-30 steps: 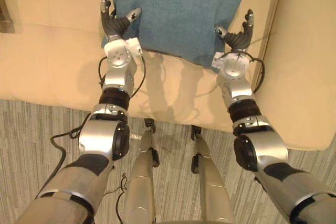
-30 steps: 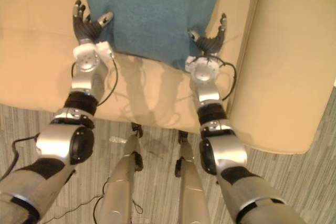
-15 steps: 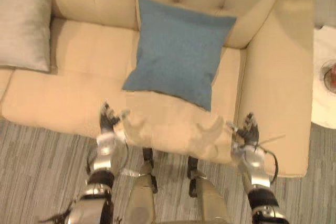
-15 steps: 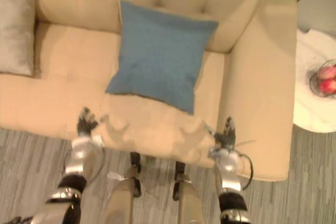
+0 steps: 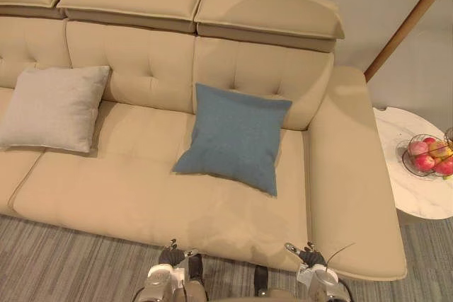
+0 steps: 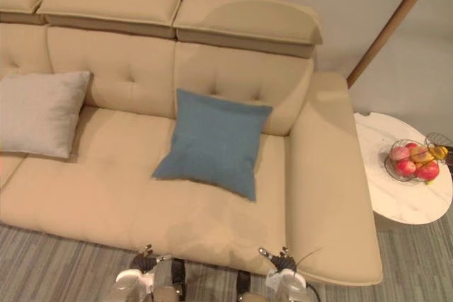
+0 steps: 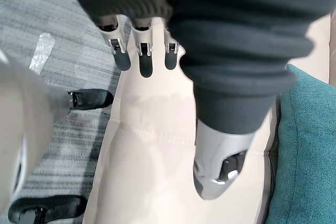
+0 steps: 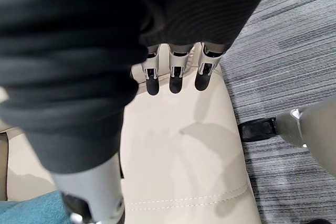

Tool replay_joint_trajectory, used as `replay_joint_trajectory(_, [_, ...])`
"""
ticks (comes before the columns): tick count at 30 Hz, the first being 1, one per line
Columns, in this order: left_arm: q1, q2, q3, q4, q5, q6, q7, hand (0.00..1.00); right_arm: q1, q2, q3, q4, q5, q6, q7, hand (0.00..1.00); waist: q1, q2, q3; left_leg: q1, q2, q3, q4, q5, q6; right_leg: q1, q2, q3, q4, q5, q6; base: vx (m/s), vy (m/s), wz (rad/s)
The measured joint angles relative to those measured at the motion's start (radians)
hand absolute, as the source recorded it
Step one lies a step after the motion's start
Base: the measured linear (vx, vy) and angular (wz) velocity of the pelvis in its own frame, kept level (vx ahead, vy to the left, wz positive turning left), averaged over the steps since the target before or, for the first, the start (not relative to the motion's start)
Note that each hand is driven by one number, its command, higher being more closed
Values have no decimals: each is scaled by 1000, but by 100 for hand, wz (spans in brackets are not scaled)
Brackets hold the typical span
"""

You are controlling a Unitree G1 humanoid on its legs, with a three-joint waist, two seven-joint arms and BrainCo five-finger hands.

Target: Pick up cushions and gather them together orderly.

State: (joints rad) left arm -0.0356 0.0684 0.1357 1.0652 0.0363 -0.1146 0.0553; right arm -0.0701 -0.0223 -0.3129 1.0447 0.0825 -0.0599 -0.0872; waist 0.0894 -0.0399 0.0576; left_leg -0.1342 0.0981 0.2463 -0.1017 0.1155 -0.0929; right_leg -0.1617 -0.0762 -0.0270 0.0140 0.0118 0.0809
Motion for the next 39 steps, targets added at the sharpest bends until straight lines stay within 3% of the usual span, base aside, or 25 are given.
replay_joint_trajectory(4, [-19, 3, -1, 6, -1, 1, 4, 0, -34, 7, 6, -9, 1, -1, -4, 0, 3, -3, 8, -15, 10, 51, 37, -24, 21, -34, 0, 36, 31, 37, 39, 25, 41, -37])
replay_joint_trajectory(7, [-40, -5, 1, -27, -8, 0, 6, 0, -46, 11, 43, -27, 0, -1, -13, 0, 11, 6, 20, -61, 55, 68, 171, -106, 55, -48, 4, 26, 92, 72, 52, -66, 44, -15])
replay_joint_trajectory(8, [-48, -16, 24, -45, -21, -4, 8, 0, -40, 17, 54, -42, 0, -1, -13, 0, 15, 15, 27, -68, 67, 61, 191, -112, 59, -90, -11, -33, 284, -23, 21, -105, 5, 14])
replay_joint_trajectory(10, [-48, -20, 46, -77, -34, -6, 12, 0, -34, 22, 54, -47, -1, 0, -17, 0, 17, 4, 30, -82, 64, 13, 237, -111, 61, -89, -65, -82, 592, -130, 49, -27, -35, 55])
replay_joint_trajectory(11, [-45, -18, 60, -77, -41, -5, 19, 0, -36, 25, 55, -47, -2, -1, -19, 0, 22, -3, 27, -101, 62, -1, 269, -104, 55, -68, -83, -86, 654, -149, 60, 12, -60, 55])
replay_joint_trajectory(14, [-34, -20, 96, -83, -51, -5, 37, 0, -62, 26, 55, -48, -5, -2, -31, 0, 40, -26, 22, -169, 60, -8, 352, -104, 55, 41, -105, -108, 573, -226, 90, -123, -176, 30])
replay_joint_trajectory(15, [-28, -34, 96, -80, -59, -2, 40, 0, -80, 20, 52, -50, -5, -7, -38, 0, 57, -17, 28, -193, 69, -6, 366, -92, 39, 78, -94, -150, 486, -291, 59, -165, -181, -13])
replay_joint_trajectory(18, [-28, -64, 59, -71, -58, 0, 49, 0, -96, 13, 60, -50, -5, -12, -50, 0, 76, 18, 38, -234, 98, -3, 355, -39, 11, 92, -60, -187, 389, -363, 2, -275, -239, -13])
replay_joint_trajectory(19, [-28, -84, 36, -65, -58, 3, 50, 0, -93, 9, 74, -49, -5, -11, -54, 0, 71, 46, 53, -225, 119, -4, 323, 2, 5, 89, -39, -208, 395, -362, -14, -275, -151, 16])
replay_joint_trajectory(20, [-27, -97, 24, -58, -57, 3, 48, 0, -69, 10, 81, -48, -5, -8, -58, 0, 61, 52, 52, -211, 121, 4, 286, 26, 16, 88, -34, -228, 407, -362, -15, -332, -152, 46])
replay_joint_trajectory(22, [-26, -110, 15, -55, -56, 4, 47, 0, -23, 17, 78, -42, -5, 1, -70, 0, 43, 39, 56, -193, 121, 19, 259, -1, -12, 86, -50, -268, 411, -363, -45, -253, -80, 47])
replay_joint_trajectory(23, [-26, -110, 5, -55, -56, 6, 47, 0, -16, 14, 61, -30, -6, 5, -74, 0, 33, 33, 57, -190, 116, 16, 335, -12, -19, 79, -64, -273, 411, -353, -57, -226, -1, 18])
replay_joint_trajectory(24, [-24, -110, 3, -54, -54, 12, 47, 0, -15, 11, 40, -23, -10, 10, -77, 0, 18, 29, 52, -189, 107, 13, 423, -92, -1, 63, -80, -271, 410, -339, -57, -178, 7, 9])
replay_joint_trajectory(25, [-24, -110, 3, -54, -53, 12, 47, 0, -15, 10, 38, -21, -13, 10, -78, 0, 18, 28, 52, -190, 104, 12, 457, -120, 1, 57, -85, -269, 410, -334, -55, -162, 113, 0])
replay_joint_trajectory(27, [-21, -108, 3, -46, -31, 14, 44, 0, -7, 2, -6, 25, -45, 15, -77, 0, 17, 30, 50, -159, 99, -17, 596, -272, -4, 55, -99, -250, 392, -304, -29, -113, 196, -10])
replay_joint_trajectory(29, [-12, -94, 2, -30, -17, 17, 39, 0, -6, -8, -38, 64, -47, 23, -76, 0, 10, 48, 38, -137, 91, -17, 572, -318, -7, 57, -91, -233, 371, -284, 0, -68, 222, -16])
replay_joint_trajectory(32, [22, -30, 0, -24, 2, 24, 36, 0, 3, 9, -42, 108, -82, 32, -63, 0, -11, 0, -1, -85, 22, 21, 421, -254, 23, 78, -106, -180, 232, -202, 16, -31, 189, -20])
replay_joint_trajectory(33, [22, -11, 0, -12, 2, 32, 35, 0, 6, 3, -56, 111, -83, 33, -61, 0, -35, 0, -2, -80, 7, 14, 399, -241, 33, 100, -108, -181, 188, -175, 18, -13, 103, 15])
replay_joint_trajectory(39, [30, 15, 0, 11, 10, 37, 31, 0, 5, -1, -81, 112, -83, 33, -61, 0, -38, 15, -4, -59, -10, 15, 381, -224, 45, 131, -107, -177, 133, -144, 21, -45, 51, 2])
